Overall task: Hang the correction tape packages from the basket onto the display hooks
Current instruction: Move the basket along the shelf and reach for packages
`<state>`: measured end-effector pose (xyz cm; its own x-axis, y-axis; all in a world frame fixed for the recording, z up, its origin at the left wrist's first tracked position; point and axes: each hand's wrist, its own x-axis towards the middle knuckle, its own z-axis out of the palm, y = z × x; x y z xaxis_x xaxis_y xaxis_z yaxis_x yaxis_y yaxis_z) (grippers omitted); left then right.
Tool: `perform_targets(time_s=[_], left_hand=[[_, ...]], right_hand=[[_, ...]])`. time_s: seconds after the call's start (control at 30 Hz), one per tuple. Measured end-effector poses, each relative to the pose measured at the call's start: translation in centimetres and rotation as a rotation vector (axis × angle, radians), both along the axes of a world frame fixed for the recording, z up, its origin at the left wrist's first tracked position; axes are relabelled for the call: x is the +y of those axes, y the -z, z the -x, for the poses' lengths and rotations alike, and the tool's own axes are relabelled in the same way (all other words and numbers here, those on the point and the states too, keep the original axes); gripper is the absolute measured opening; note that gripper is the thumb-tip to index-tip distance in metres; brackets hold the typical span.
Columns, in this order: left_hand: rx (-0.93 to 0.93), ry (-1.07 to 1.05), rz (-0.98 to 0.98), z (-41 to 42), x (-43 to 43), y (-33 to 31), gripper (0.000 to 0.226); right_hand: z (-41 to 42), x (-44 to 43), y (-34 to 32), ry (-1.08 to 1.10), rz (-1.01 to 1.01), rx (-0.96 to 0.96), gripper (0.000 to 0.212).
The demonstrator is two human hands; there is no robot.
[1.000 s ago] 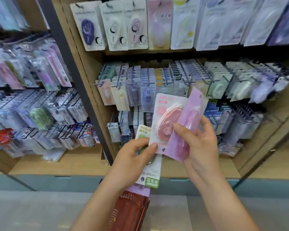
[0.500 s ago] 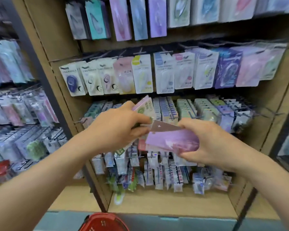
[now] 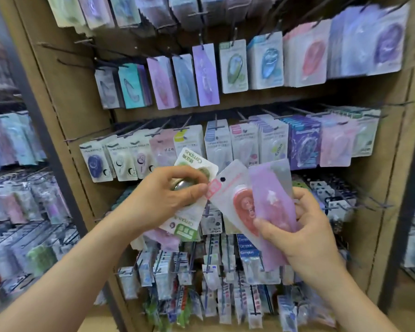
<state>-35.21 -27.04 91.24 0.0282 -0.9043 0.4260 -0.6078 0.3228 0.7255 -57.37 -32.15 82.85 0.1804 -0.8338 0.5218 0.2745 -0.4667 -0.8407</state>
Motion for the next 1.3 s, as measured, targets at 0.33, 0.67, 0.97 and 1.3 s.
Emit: perform_targets(time_s=[0.33, 0.67, 0.97, 1.3], left_hand=[[0.124, 0.189, 0.17, 3.4, -6.4, -1.4, 0.014], [0.117, 0.342, 0.256, 2.6, -15.8, -8.5, 0.039], [0.116, 0.501, 0.235, 7.5, -22.8, -11.9, 0.038], [0.153, 0.383, 0.123, 13.5, -27.1, -13.3, 0.028]], right_hand=[[-3.0, -4.1, -4.4, -0.079, -0.098, -0.313, 0.042], [0.5, -10.7, -9.2, 0.484, 0.215, -0.094, 0.033], [5.0, -15.4, -14.4, 0.793, 0.39, 0.259, 0.018], [9.0, -23.4, -18.6, 0.706, 0.35, 0.04, 0.035]])
